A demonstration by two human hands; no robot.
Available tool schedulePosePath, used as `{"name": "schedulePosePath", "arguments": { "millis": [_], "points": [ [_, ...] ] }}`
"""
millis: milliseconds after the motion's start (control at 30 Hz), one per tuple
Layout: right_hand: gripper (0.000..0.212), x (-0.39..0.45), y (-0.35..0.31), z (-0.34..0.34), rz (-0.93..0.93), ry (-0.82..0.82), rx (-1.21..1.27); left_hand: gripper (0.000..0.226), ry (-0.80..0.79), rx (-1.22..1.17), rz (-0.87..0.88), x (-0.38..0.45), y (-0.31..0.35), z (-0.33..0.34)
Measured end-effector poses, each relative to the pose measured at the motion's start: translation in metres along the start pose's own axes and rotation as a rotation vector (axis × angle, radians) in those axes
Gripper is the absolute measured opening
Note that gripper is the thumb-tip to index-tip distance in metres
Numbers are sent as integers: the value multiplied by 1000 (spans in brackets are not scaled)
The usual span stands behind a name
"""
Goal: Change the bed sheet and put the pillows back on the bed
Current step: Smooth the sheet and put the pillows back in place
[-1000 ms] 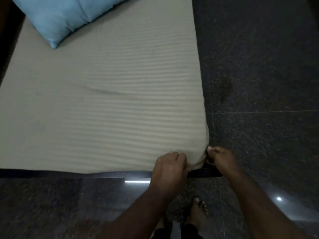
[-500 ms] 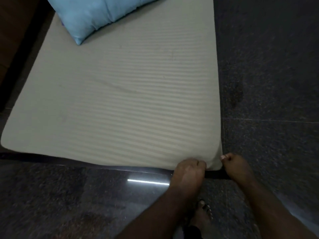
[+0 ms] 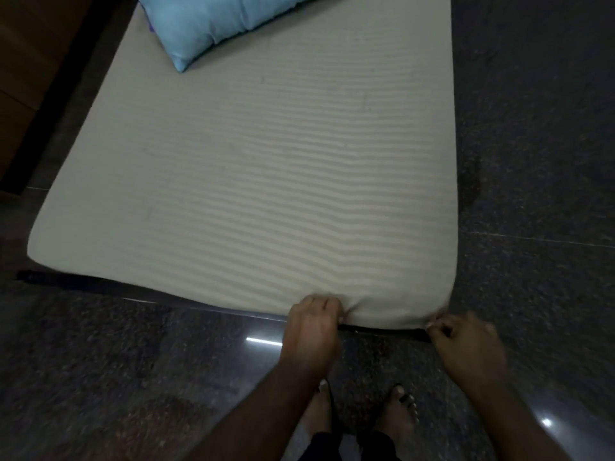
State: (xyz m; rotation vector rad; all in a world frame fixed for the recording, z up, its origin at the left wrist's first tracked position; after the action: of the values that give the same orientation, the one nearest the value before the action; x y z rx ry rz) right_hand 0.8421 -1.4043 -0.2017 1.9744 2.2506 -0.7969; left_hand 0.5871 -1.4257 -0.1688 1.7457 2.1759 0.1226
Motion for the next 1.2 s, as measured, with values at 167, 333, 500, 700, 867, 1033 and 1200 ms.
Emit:
{"name": "schedulePosePath", "arguments": {
  "millis": [167, 333, 500, 700, 867, 1033, 1200],
  "points": [
    [17, -25, -87, -16, -252, 339, 3, 13, 11, -69, 14, -7, -9, 3],
    [23, 8, -173, 18, -595, 270, 8, 23, 39, -595, -677, -1, -97, -19],
    [30, 21, -188, 31, -615, 243, -102, 41, 68, -1256, -1249, -5, -175, 0],
    [15, 18, -188, 38, -694, 201, -136, 35, 60, -1301, -1261, -18, -179, 10],
    [12, 10, -189, 39, -687, 209, -111, 34, 75, -1287, -1271, -25, -180, 10],
    [36, -6, -192, 52, -633, 125, -125, 24, 190, -379, -500, -27, -163, -30],
    [59, -4, -202, 69, -448, -173, -220, 41, 39, 102, -125, -20, -151, -27]
  ]
}}
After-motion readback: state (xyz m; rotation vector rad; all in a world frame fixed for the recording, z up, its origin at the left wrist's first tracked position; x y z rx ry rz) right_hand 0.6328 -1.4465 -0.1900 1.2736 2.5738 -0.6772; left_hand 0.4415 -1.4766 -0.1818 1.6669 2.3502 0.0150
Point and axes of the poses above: each hand's wrist, its own x-axis towards the middle knuckle, its own z-axis out of the palm, y = z × x, the point moved 6 cm from there along x, towards the middle knuckle, and after that the axes turned 15 degrees about -z, right-handed, at the moved point
